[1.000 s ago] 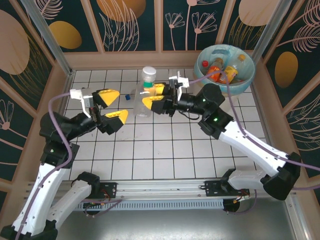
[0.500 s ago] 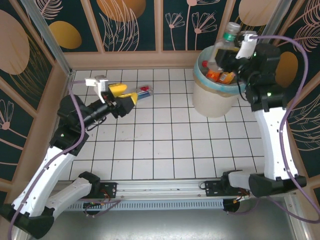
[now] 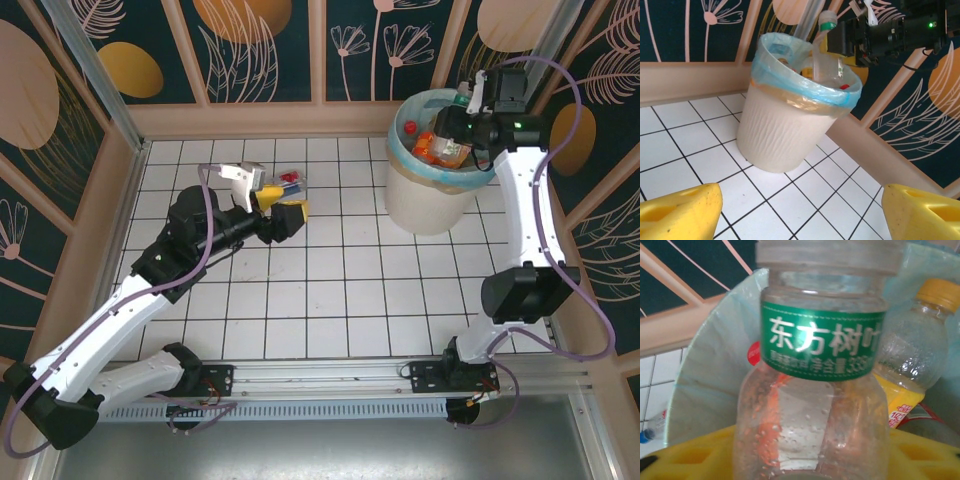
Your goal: Put the plastic bottles in the bin
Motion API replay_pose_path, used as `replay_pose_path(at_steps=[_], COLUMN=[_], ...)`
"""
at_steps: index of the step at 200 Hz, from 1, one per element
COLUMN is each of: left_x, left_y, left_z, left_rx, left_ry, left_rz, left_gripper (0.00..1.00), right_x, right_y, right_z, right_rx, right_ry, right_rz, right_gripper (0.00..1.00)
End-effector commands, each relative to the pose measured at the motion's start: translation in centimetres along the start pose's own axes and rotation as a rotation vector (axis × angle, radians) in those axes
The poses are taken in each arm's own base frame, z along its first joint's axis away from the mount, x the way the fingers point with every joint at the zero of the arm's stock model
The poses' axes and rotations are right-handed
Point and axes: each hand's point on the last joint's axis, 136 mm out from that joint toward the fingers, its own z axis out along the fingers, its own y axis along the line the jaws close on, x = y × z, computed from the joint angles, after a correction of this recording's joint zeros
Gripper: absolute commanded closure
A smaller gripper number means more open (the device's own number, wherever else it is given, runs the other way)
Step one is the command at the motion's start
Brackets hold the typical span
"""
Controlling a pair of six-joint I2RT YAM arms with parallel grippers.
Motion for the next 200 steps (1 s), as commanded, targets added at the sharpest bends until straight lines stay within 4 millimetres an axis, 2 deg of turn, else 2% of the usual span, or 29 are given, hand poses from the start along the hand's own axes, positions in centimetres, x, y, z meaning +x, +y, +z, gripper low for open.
replay_pose_path(at_steps=[1, 53, 78, 98, 122, 145, 158, 173, 187, 200], left_x=[-0.4, -0.3, -0.2, 0.0, 0.7, 1.7, 2.2, 2.8, 3.3, 3.7], left_y=[0.3, 0.6, 1.1, 1.9, 3.5, 5.4, 6.2, 7.1, 8.2, 9.5], left_z=[-0.5, -0.7, -0.8, -0.8, -0.6, -0.1, 0.4, 1.0, 1.6, 2.2], left_rx=[-0.028, -0.051, -0.078, -0.123, -0.202, -0.293, -0.333, -0.377, -0.430, -0.490], left_ry=[-0.025, -0.024, -0.023, -0.016, 0.005, 0.048, 0.080, 0.118, 0.146, 0.172], left_rz=[0.025, 0.023, 0.014, 0.005, -0.010, -0.026, -0.033, -0.035, -0.031, -0.014], left_gripper=[0.17, 0.16, 0.16, 0.16, 0.15, 0.15, 0.15, 0.14, 0.13, 0.11], right_x=[-1.3, -1.2, -0.8, 0.7, 3.9, 5.6, 5.1, 3.6, 1.7, -0.2], right_y=[-0.3, 0.0, 0.7, 0.8, 0.1, -0.2, 0.1, 0.6, 1.1, 1.7], right_z=[-1.7, -1.6, -1.1, 0.3, 2.5, 3.5, 3.1, 1.8, -0.1, -2.4], right_rx=[0.032, 0.034, 0.014, 0.003, 0.001, -0.009, -0.016, -0.027, -0.029, -0.034], right_ry=[-0.044, -0.045, -0.033, 0.013, 0.086, 0.117, 0.106, 0.059, -0.005, -0.085], right_rz=[-0.002, -0.013, -0.030, -0.033, -0.024, -0.014, -0.014, -0.015, -0.016, -0.021], right_gripper=[0.32, 0.30, 0.34, 0.43, 0.53, 0.55, 0.54, 0.49, 0.40, 0.36])
